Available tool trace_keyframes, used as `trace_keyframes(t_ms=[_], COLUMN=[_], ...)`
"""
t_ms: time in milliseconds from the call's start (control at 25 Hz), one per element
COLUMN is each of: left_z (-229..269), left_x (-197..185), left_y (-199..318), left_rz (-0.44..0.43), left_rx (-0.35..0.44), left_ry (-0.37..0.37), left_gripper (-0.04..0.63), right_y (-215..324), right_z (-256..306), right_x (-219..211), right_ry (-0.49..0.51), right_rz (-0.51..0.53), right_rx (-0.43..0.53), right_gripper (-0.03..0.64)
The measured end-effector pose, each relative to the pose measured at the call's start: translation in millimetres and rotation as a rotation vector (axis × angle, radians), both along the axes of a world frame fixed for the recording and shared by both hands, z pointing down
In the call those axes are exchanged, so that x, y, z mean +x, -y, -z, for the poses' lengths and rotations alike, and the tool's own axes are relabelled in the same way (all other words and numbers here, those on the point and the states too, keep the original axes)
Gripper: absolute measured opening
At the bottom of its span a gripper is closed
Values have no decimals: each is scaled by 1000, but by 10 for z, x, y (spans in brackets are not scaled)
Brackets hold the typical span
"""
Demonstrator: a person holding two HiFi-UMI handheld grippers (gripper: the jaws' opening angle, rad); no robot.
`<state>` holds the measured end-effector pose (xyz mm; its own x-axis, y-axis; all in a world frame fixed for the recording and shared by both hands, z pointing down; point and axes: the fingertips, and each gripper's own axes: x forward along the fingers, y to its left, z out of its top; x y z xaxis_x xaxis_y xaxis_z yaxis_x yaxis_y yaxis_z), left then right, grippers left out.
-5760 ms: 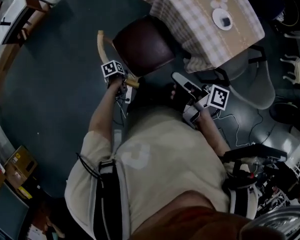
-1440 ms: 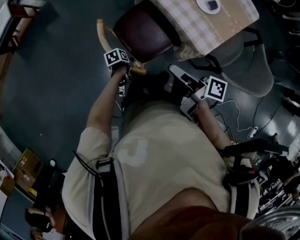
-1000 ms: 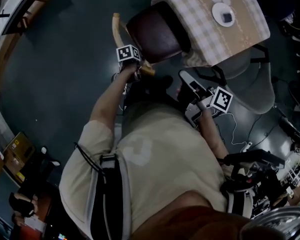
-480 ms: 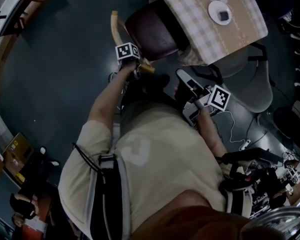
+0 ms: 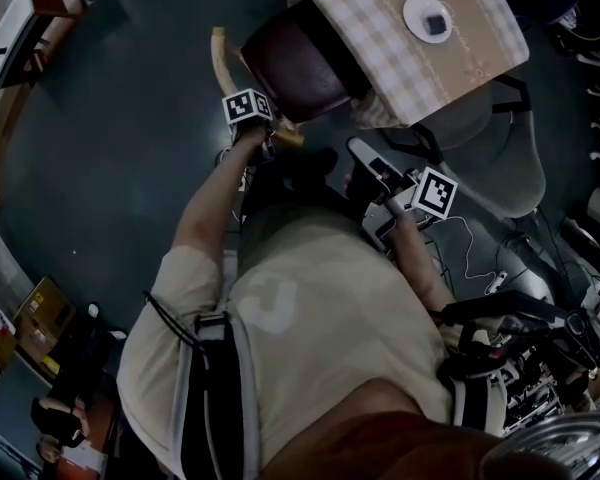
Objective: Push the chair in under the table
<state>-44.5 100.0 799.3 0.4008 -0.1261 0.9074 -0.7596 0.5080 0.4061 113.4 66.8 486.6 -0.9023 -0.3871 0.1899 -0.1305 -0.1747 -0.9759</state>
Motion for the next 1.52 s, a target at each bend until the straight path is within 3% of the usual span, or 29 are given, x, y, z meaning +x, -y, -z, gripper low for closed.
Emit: trace_keyframes(t_ms=[480, 560, 640, 960, 1520], left_z=[-11, -22, -41, -25, -38], left_x=[121, 103, 71, -3, -5], left_y=[125, 124, 144, 254, 282], left_rz=[8, 64, 176, 480, 515], left_rx=[10, -6, -25, -13, -12], left_ry=[-2, -6, -28, -69, -43], left_gripper=[229, 220, 170, 163, 166], right_y=[22, 23, 26, 34, -75], right_z=[-35, -38, -43, -43, -92], right_x=[130, 140, 151, 222, 218], right_ry=[-6, -6, -6, -12, -31], right_rz=[-23, -22, -25, -32, -4], right_rx=[0, 3, 3, -5, -18], right_gripper=[12, 12, 12, 12, 12])
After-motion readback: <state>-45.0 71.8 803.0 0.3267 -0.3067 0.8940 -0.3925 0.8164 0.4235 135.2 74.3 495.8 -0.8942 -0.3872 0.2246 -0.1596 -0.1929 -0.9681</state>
